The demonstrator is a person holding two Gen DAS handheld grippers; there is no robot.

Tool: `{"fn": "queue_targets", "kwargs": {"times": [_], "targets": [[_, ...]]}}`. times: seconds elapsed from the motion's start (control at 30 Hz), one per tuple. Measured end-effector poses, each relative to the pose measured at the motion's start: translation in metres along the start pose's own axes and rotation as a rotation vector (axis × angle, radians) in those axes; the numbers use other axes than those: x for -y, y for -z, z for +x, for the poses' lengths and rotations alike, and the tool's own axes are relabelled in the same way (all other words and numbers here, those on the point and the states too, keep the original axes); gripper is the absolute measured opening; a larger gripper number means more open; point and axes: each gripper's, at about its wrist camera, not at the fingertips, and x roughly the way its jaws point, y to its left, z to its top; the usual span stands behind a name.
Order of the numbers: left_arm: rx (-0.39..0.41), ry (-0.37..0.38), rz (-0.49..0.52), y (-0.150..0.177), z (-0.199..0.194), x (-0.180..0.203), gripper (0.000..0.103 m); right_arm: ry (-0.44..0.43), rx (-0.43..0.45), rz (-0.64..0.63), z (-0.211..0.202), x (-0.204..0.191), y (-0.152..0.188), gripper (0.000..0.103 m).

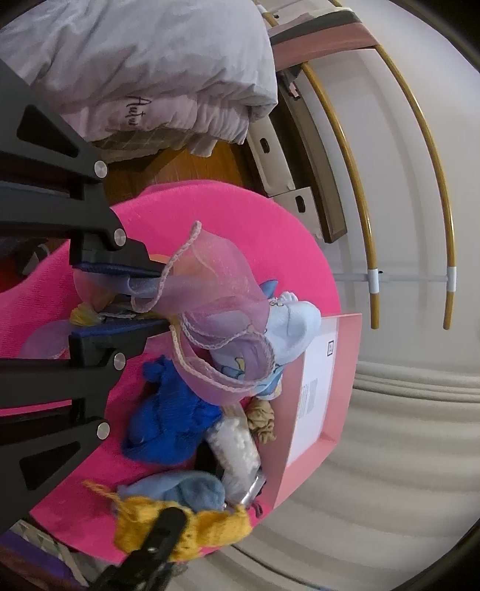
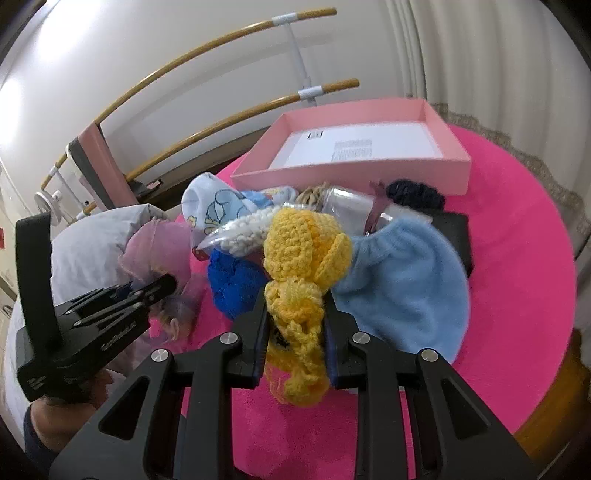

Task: Organize soft objects
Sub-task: 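Grasp the lilac organza bow with the left tool while the right tool grasps the yellow crocheted fish, then carry both items into the pink box and open both tools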

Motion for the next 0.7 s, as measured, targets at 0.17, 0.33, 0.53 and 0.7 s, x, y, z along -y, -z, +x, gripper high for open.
{"fn": "queue_targets", "kwargs": {"times": [0.17,0.33,0.53,0.7], "targets": [[0.038,0.009,0.009,-0.003,-0.032,0.000,0.018,0.010,0.024,-0.020,-0.012,-0.002,-0.006,0.023],[0.086,0.027,0.025,-0.016,-0.062,0.002,0.018,0.011,0.051,-0.045,-0.025,-0.004,-0.018,0.023],[0.163,0.047,0.043,-0.051,-0.093,0.010,0.018,0.013,0.098,-0.075,-0.038,0.001,-0.055,0.023],[0.215,0.059,0.056,-0.098,-0.099,0.028,0.018,0.025,0.134,-0.094,-0.041,0.014,-0.104,0.023]]}}
